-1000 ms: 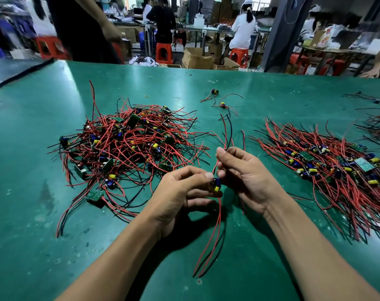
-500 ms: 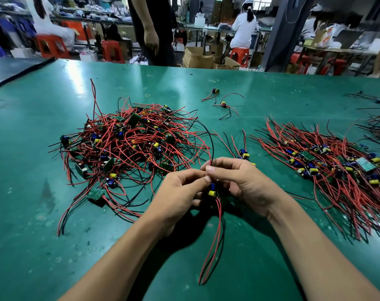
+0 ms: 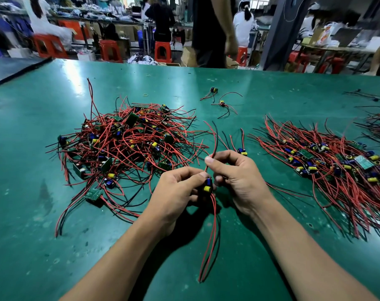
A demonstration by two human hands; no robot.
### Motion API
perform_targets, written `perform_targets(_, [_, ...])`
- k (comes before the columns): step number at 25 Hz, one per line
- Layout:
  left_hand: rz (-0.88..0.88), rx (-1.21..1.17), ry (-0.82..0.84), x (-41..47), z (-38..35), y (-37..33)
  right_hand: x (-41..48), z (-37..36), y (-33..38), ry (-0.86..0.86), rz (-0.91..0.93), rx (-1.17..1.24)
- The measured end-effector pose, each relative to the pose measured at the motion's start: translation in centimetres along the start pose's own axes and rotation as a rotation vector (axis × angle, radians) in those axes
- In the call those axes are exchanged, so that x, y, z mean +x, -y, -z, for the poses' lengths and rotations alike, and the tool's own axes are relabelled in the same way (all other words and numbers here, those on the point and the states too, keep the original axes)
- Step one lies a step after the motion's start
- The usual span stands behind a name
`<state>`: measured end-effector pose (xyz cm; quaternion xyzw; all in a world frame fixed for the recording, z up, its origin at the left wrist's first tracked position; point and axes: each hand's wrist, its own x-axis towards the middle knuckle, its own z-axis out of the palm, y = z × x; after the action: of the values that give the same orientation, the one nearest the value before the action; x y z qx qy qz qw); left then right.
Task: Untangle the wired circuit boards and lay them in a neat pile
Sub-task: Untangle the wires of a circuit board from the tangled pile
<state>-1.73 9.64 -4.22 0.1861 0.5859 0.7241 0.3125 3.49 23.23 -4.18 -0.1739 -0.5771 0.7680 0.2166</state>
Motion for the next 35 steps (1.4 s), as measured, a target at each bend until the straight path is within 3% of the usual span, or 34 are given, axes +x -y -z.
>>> perform_targets(5, [0.011, 0.009, 0.014, -0.1, 0.1, -0.1, 0.2, 0.0, -0.1, -0.144, 0.139, -0.044])
perform_targets(12, [0.014, 0.051, 0.036, -0.1, 0.2, 0.3, 0.5, 0.6, 0.9, -0.276, 0.128, 0.036])
perform_targets(23, [0.023, 0.088, 0.070, -0.2, 0.0, 0.1, 0.4, 0.8, 2.0, -0.205, 0.028, 0.374])
perform_targets(35, [0.065, 0.034, 0.088, -0.1, 0.4, -0.3, 0.4, 0.9, 2.4, -0.206, -0.021, 0.498])
